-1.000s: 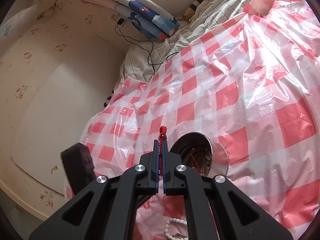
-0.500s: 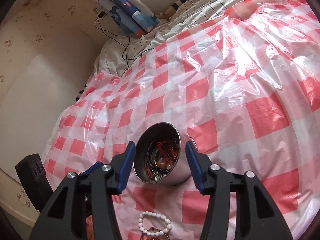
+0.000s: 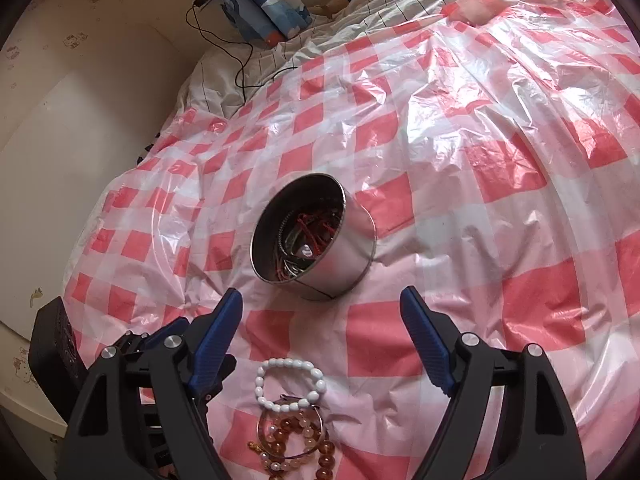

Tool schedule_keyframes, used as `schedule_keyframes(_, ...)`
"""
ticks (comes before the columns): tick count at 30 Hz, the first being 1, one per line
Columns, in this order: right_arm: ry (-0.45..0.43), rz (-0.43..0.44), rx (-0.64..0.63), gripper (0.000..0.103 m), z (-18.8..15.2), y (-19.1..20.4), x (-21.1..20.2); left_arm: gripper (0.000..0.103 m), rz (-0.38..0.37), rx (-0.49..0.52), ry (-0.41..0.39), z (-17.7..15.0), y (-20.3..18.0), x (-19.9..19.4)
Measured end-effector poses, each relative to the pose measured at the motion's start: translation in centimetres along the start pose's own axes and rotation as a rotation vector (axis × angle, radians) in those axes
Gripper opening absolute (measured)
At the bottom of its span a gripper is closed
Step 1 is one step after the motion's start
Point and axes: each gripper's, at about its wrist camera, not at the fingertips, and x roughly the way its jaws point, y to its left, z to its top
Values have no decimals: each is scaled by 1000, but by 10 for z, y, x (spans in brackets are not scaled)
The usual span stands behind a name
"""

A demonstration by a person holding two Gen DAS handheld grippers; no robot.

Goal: Organize jewelry
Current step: 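Open both tools and move them back toward the remaining bracelets, then close the left tool on the white bead bracelet and lift it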

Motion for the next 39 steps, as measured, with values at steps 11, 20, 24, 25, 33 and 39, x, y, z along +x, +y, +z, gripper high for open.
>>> schedule_keyframes(11,33,-5,53,80,0,-15,15,76,25,9,-26,3,-1,2)
schedule_keyframes(20,35,-12,24,83,3,-11,23,78,45,62,-29,4,-10,6)
schedule_keyframes(24,42,-6,33,83,5,-13,28,78,52,74,-24,5,-11,10)
schedule_keyframes(25,43,-7,31,83,6,-12,28,78,52,77,-25,5,-11,11)
schedule_keyframes(33,42,-9,21,83,9,-13,30,79,48,82,-21,8,-11,17)
schedule_keyframes(39,44,-18,15,83,11,-13,31,79,-107,4,20,10,-1,22)
